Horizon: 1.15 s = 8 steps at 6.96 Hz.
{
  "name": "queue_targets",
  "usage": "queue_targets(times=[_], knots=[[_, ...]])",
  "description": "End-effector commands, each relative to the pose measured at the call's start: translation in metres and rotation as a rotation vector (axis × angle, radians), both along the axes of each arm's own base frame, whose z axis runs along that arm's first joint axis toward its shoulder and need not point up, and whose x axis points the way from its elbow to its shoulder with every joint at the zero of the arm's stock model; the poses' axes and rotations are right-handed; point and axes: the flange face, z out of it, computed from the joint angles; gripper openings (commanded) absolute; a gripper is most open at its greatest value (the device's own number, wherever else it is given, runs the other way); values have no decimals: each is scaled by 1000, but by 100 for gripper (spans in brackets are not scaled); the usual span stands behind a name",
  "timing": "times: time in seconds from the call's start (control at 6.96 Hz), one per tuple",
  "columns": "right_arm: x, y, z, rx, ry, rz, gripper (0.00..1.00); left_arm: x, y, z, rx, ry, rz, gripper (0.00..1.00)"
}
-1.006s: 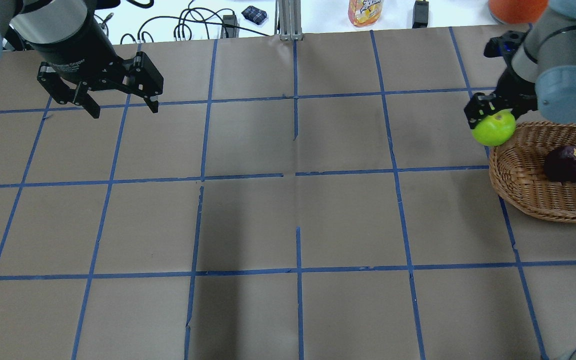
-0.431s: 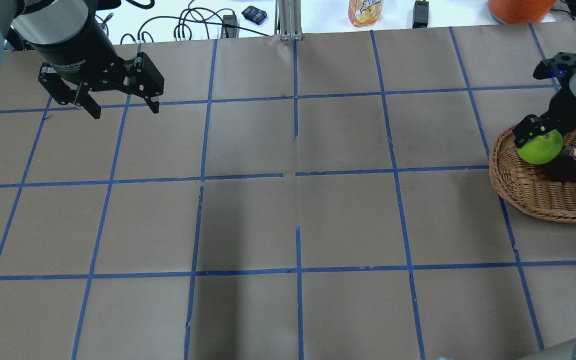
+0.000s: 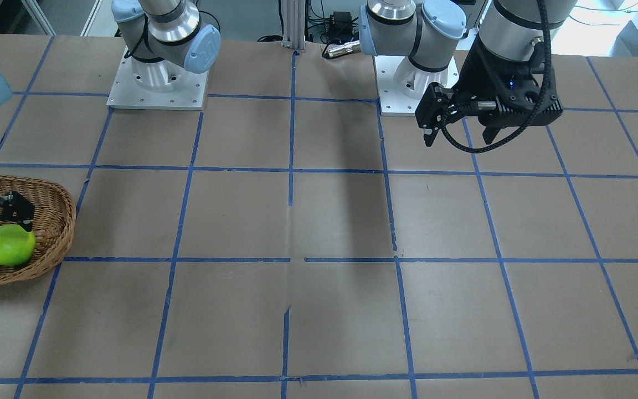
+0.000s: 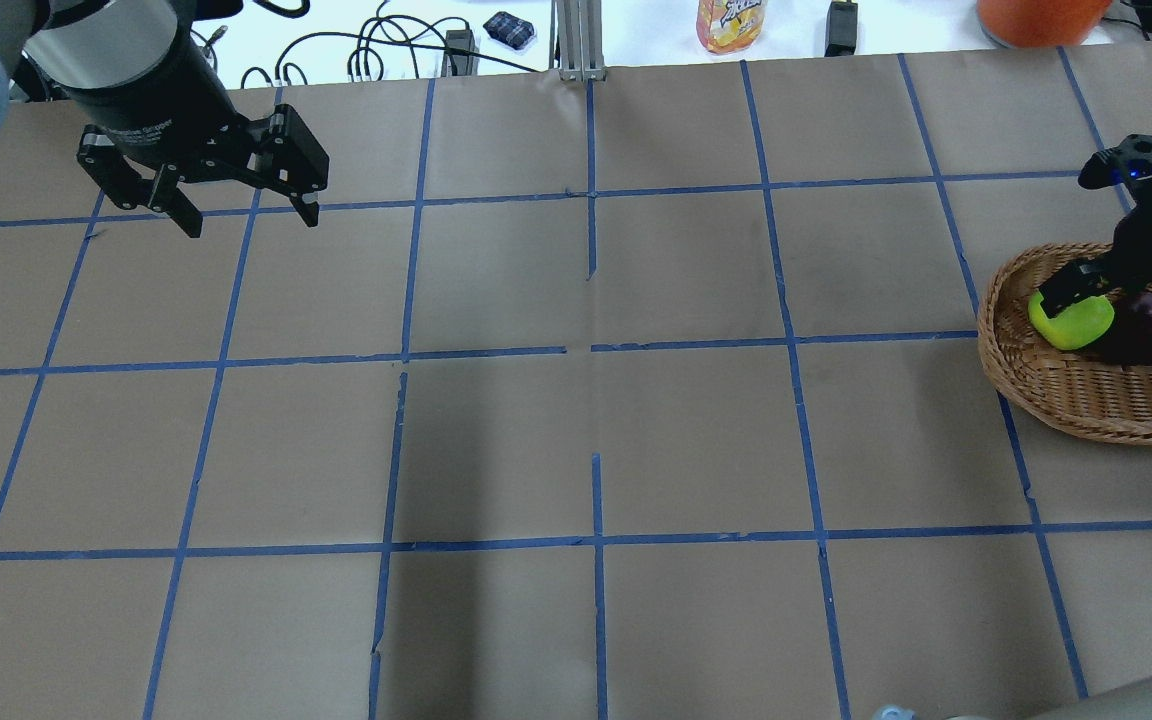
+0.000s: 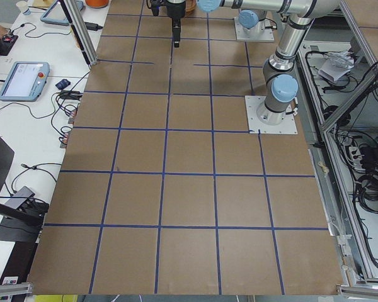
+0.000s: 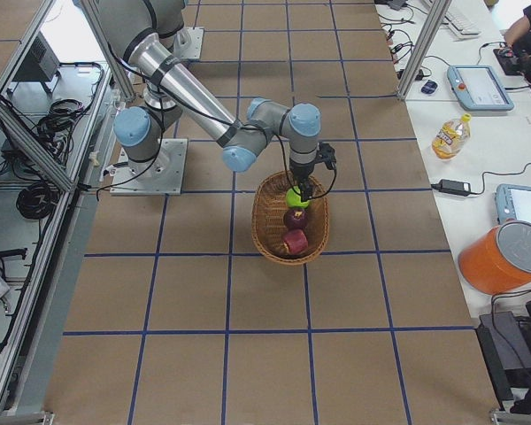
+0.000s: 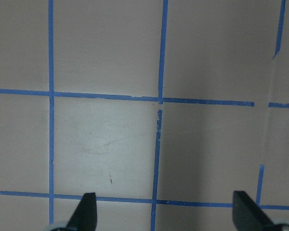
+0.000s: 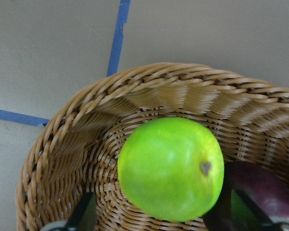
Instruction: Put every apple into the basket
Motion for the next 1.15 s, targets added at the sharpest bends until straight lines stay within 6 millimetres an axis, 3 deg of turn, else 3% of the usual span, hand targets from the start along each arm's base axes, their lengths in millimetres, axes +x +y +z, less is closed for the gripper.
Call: queue_targets(times=[0.0, 0.29, 0.43, 0.58, 0.72, 0.86, 1.01], knots=[[30, 12, 62, -10, 0, 8, 100, 0, 0, 0, 1, 0, -1, 100], [100, 16, 152, 42, -40, -106, 100, 0, 0, 0, 1, 0, -1, 100], [147, 18, 192, 67, -52, -186, 100, 0, 0, 0, 1, 0, -1, 100], [197, 21, 221, 69, -48, -236, 100, 0, 0, 0, 1, 0, -1, 100], [251, 27, 236, 51, -47, -297, 100, 0, 0, 0, 1, 0, -1, 100], [286, 30, 244, 32, -46, -286, 100, 0, 0, 0, 1, 0, -1, 100], [294, 32, 245, 37, -46, -279, 100, 0, 0, 0, 1, 0, -1, 100]])
